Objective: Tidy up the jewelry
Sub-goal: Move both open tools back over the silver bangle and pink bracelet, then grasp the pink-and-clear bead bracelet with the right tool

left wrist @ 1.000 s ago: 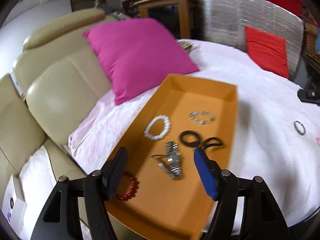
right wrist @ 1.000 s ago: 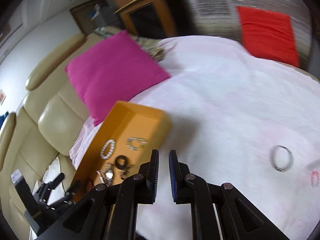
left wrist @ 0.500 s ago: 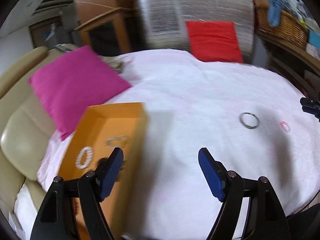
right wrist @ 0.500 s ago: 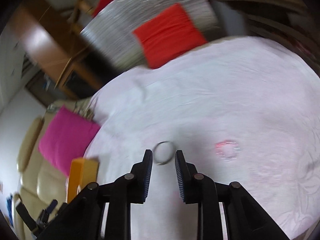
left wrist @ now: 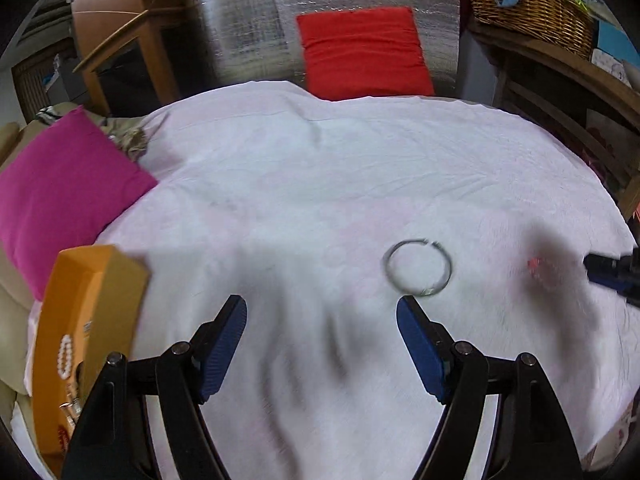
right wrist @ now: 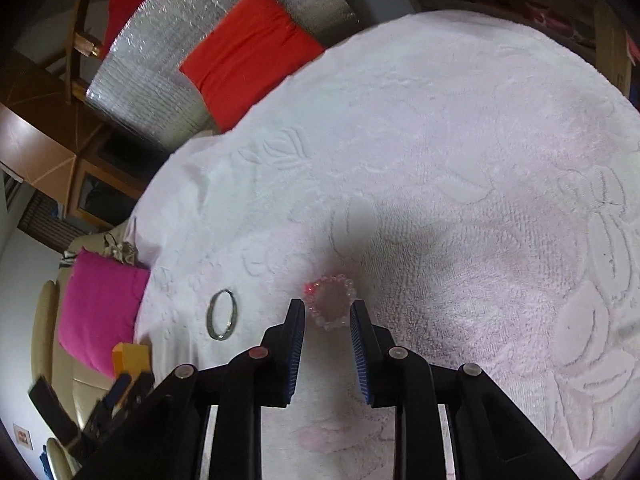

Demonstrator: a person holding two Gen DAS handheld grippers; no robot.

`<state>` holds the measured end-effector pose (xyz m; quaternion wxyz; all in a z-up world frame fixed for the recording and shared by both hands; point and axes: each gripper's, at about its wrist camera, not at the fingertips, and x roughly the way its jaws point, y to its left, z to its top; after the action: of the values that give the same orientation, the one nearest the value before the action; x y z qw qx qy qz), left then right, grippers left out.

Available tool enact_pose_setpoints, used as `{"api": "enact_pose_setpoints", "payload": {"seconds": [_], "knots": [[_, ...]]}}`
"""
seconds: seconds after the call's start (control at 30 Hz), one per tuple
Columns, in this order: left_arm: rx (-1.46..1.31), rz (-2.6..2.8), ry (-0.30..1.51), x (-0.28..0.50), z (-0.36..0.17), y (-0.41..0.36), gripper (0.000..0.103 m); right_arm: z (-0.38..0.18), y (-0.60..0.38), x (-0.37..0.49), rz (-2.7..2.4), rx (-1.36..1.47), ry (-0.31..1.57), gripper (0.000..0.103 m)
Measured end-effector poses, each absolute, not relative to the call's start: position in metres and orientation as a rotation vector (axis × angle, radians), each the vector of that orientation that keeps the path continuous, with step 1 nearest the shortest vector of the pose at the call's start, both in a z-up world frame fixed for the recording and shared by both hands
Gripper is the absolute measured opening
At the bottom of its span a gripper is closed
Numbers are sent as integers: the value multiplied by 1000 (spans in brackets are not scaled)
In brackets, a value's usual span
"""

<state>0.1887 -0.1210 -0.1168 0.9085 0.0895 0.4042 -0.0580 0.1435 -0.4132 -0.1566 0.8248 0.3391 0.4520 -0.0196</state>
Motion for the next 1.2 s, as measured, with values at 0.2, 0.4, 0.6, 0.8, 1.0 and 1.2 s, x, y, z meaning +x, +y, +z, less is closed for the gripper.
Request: {"api": "enact_pose_setpoints", "payload": {"seconds": [0.2, 0.4, 0.6, 0.8, 1.0, 1.2], "knots": [[199, -134, 826, 207, -135, -137, 78, -170, -416, 151, -70, 681, 986, 26], [198, -170, 874, 221, -155, -139, 78, -186, -412, 172, -108, 643, 1026, 26], [149, -224, 876, 228, -152, -133, 78, -188, -393, 187, -162, 497, 1041, 27], [130, -288, 886, 228, -156, -142, 78, -185, -379, 188, -212, 349, 1037, 12], [75, -364, 887, 233, -159, -156, 78, -185, -381, 185, -199, 365, 1037, 12], [71, -347, 935, 243, -172, -164, 78, -182, -386, 180, -178, 404, 1004, 9]]}}
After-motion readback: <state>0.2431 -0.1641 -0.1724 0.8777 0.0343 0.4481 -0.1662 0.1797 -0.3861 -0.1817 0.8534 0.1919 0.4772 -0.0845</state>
